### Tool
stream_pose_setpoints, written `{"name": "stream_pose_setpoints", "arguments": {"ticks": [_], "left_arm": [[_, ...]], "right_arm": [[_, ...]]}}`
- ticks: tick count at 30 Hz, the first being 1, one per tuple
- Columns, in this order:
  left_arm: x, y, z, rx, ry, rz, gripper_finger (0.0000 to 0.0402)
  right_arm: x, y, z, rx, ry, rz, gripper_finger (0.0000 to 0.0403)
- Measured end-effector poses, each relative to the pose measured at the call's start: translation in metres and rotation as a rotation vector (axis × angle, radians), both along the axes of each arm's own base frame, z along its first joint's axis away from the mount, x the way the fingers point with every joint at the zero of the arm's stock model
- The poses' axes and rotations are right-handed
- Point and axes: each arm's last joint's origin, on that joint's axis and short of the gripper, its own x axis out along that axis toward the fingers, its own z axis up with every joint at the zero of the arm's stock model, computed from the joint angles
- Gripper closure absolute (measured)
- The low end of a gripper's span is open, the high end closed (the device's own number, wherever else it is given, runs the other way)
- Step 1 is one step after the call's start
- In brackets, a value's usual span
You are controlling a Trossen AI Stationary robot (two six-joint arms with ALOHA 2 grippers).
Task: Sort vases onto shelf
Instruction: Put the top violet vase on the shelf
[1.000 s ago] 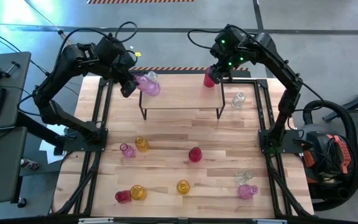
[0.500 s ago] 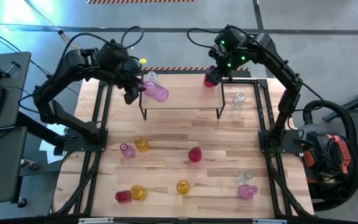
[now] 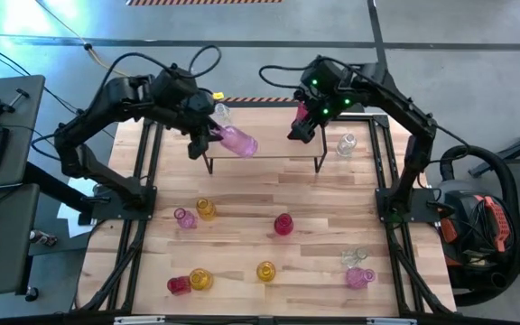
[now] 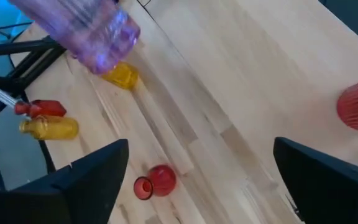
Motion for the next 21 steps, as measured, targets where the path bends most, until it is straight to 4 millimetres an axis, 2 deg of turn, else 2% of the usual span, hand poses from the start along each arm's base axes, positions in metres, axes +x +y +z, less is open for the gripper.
{"name": "stream_pose_setpoints", "arguments": {"ticks": [3,7,15,21], "left_arm": [[0.011,0.0,-0.003,-0.002,-0.01,-0.025,0.0279],[0.024,0.002,-0.01,0.003,0.011,-0.05,0.0279],[0.045,0.009,-0.021,0.02,0.019,-0.068,0.0279],[0.046,0.014,-0.021,0.04,0.014,-0.069,0.0279]], "right_arm": [[0.002,0.005,0.0,-0.012,0.001,0.024,0.0026],[0.008,0.006,0.003,-0.151,-0.036,0.077,0.0027],[0.024,0.0,0.019,-0.264,-0.249,0.038,0.0027],[0.03,0.0,0.029,-0.321,-0.357,0.063,0.0027]]}}
